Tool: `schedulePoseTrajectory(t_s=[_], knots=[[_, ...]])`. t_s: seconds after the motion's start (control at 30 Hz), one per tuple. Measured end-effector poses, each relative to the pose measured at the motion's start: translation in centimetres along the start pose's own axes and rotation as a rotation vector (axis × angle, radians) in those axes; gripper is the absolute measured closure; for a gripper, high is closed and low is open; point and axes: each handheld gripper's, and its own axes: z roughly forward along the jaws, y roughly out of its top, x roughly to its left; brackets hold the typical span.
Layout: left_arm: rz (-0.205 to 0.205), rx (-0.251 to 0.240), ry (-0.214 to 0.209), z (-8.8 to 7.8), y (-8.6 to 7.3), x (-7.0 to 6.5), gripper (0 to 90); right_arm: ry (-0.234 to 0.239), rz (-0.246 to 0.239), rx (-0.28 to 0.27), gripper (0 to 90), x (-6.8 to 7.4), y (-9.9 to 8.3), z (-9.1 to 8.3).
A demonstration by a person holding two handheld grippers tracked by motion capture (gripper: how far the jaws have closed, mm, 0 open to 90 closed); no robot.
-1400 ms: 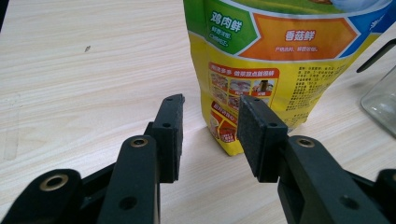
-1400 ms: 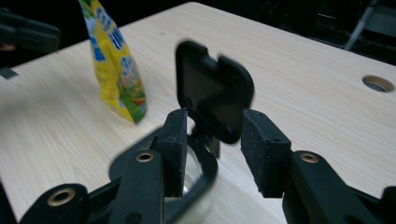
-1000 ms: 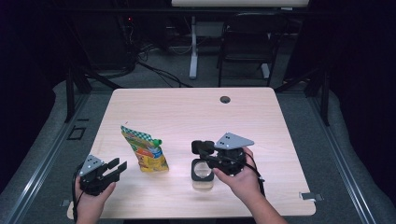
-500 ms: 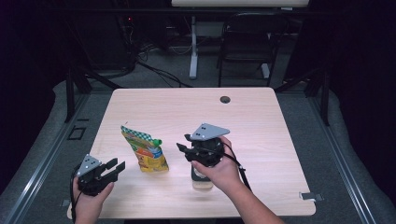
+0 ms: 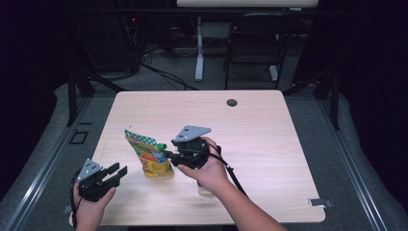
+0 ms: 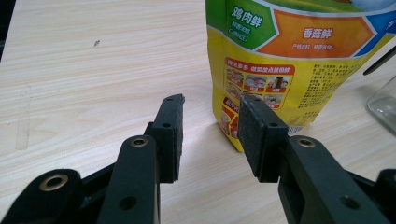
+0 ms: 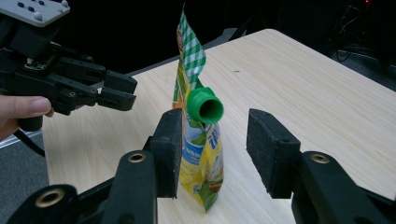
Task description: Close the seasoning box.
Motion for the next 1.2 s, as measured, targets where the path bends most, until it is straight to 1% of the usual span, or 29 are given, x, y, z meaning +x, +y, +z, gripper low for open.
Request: schedulePoseTrajectory(t_s=[0.17, 0.23, 0.37, 0.57, 0.63, 0.7, 0.77, 0.83, 1.2], knots=[[0.000, -0.002, 0.001, 0.0, 0.0, 0.0, 61.1, 0.000, -0.004, 0.016, 55.3, 0.2, 0.0, 1.2], [-0.002, -0.001, 0.003, 0.0, 0.0, 0.1, 61.1, 0.007, 0.002, 0.019, 54.9, 0.2, 0.0, 1.9], [0.003, 0.003, 0.003, 0.0, 0.0, 0.1, 61.3, 0.016, 0.014, 0.022, 55.0, 0.2, 0.1, 2.5], [0.004, 0.004, 0.002, 0.0, 0.0, 0.0, 61.4, 0.018, 0.021, 0.029, 57.5, 0.2, 0.2, 3.4], [0.004, 0.000, 0.001, 0.1, -0.1, 0.0, 61.4, 0.020, 0.033, 0.027, 59.4, 0.2, 0.2, 3.6], [0.003, 0.001, 0.001, 0.1, 0.0, 0.0, 61.4, 0.024, 0.038, 0.021, 62.7, 0.2, 0.3, 3.6], [0.003, -0.003, 0.005, 0.2, -0.1, 0.0, 61.5, 0.022, 0.027, 0.022, 66.4, 0.2, 0.3, 3.6], [0.001, 0.001, 0.005, 0.2, -0.1, 0.0, 61.4, 0.024, 0.027, 0.019, 69.7, 0.3, 0.3, 3.5], [0.004, -0.001, 0.006, 0.2, -0.1, 0.0, 61.5, 0.061, 0.013, 0.021, 71.5, 0.4, 0.1, 2.9]])
